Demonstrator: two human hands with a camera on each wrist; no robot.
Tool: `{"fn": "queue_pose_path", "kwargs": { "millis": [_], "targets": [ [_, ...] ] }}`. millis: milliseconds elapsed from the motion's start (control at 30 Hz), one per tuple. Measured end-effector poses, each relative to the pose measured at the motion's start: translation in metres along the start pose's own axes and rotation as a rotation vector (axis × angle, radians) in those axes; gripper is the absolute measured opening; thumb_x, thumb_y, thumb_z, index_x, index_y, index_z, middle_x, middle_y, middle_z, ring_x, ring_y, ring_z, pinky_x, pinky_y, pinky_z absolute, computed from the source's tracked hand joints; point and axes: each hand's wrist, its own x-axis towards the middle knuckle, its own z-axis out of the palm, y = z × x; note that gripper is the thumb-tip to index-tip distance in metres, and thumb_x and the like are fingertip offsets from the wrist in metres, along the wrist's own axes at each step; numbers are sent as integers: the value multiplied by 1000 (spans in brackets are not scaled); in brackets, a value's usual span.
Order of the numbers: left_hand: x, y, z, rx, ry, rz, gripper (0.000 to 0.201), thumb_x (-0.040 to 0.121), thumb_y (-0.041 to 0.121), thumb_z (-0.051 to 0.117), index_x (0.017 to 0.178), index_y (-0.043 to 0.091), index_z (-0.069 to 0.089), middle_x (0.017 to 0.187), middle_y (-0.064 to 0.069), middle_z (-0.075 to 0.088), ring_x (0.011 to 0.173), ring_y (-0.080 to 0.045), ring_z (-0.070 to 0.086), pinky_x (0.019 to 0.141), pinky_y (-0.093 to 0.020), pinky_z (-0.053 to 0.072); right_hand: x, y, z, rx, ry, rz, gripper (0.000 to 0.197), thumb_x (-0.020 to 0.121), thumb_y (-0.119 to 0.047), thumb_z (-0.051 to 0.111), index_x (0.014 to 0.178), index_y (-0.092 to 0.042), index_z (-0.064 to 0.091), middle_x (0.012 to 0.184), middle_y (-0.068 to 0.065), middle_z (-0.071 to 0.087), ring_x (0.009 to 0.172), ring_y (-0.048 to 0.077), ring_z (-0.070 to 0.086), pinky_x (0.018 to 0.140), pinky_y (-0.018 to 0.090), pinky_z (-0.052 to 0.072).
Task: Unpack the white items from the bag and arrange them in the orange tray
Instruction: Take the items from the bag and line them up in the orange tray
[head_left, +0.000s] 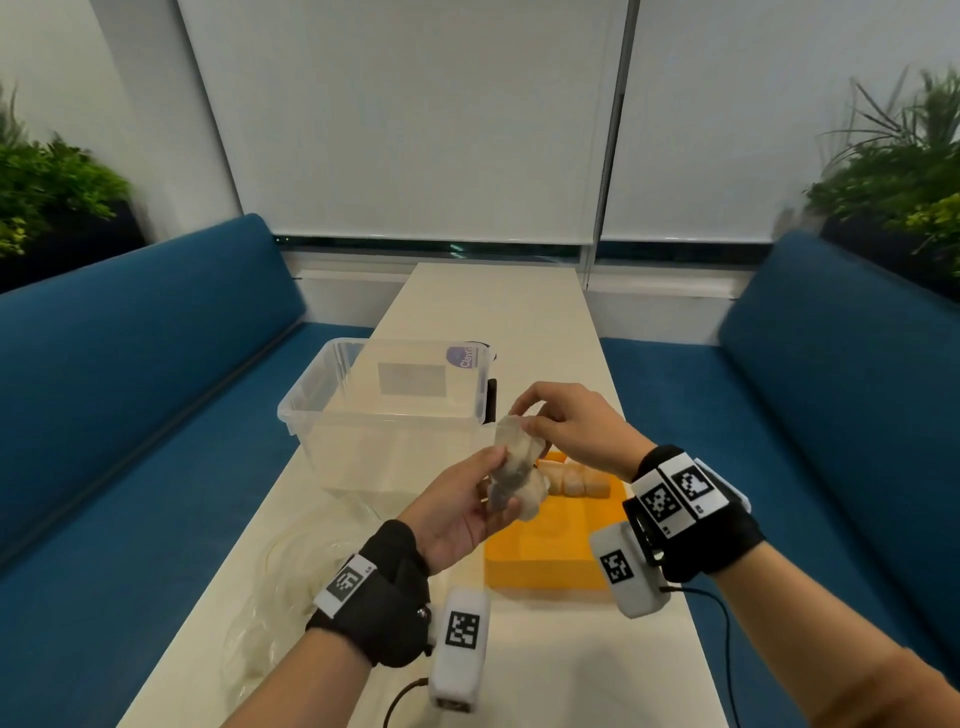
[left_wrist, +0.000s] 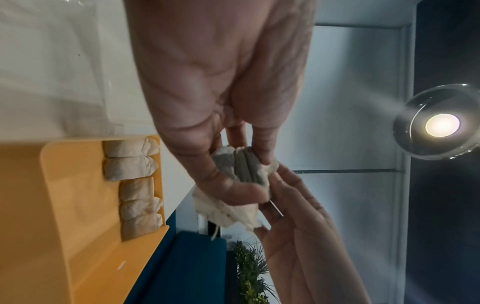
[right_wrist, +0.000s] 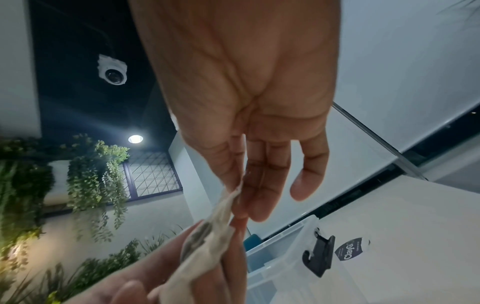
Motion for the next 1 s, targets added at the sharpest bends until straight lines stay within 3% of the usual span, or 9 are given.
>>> {"fn": "queue_pose_path", "kwargs": {
  "millis": [167, 300, 500, 667, 800, 900, 1000],
  "targets": [
    [1, 1, 2, 8, -45, 57, 40, 86, 26, 65, 120, 7, 60, 113, -15, 63, 77, -17, 68, 62, -21, 57, 0, -2, -5, -67, 68, -17, 11, 91, -22, 60, 97, -16, 66, 90, 0, 69, 82, 14, 64, 79, 30, 53],
    [2, 4, -1, 120, -25, 86, 49, 75, 17, 70, 122, 11, 60, 110, -11, 66, 88, -18, 67, 63, -22, 57, 2, -3, -8, -55, 146, -35, 12, 89, -18, 62, 96, -11, 69, 89, -2, 67, 79, 9, 60, 75, 20, 50],
    [7, 6, -5, 230, 35, 133, 37, 87, 18, 65, 124, 14, 60, 110, -9, 65, 88, -17, 63, 61, -22, 55, 10, -3, -8, -19, 38, -22, 19, 89, -28, 63, 100, -14, 68, 85, 1, 69, 67, 7, 62, 71, 24, 53],
    [13, 10, -9, 297, 30, 132, 24, 91, 17, 62, 115, 14, 63, 106, -8, 65, 87, -17, 63, 64, -23, 55, 19, 0, -9, -16, 65, -37, 15, 89, -19, 63, 97, -9, 71, 80, 3, 69, 63, 9, 58, 64, 17, 49],
    [19, 11, -19, 275, 75, 117, 31, 94, 22, 59, 120, 5, 62, 106, -10, 64, 87, -17, 60, 61, -21, 53, 32, 17, -16, -63, 125, 37, 15, 91, -20, 61, 98, -10, 71, 74, -6, 63, 63, 8, 57, 63, 15, 45],
    [24, 11, -28, 236, 118, 117, 34, 94, 24, 58, 121, 3, 62, 108, -12, 63, 87, -19, 59, 59, -21, 53, 43, 40, -13, -190, 121, 125, 20, 93, -16, 56, 104, -7, 70, 87, 3, 66, 72, 13, 57, 66, 18, 44],
    [27, 10, -35, 220, 133, 110, 31, 95, 24, 57, 119, 5, 63, 105, -11, 64, 88, -19, 60, 60, -21, 53, 50, 66, 2, -337, 12, 187, 23, 94, -14, 52, 106, -4, 69, 105, 10, 68, 87, 19, 58, 77, 24, 43]
  ]
}}
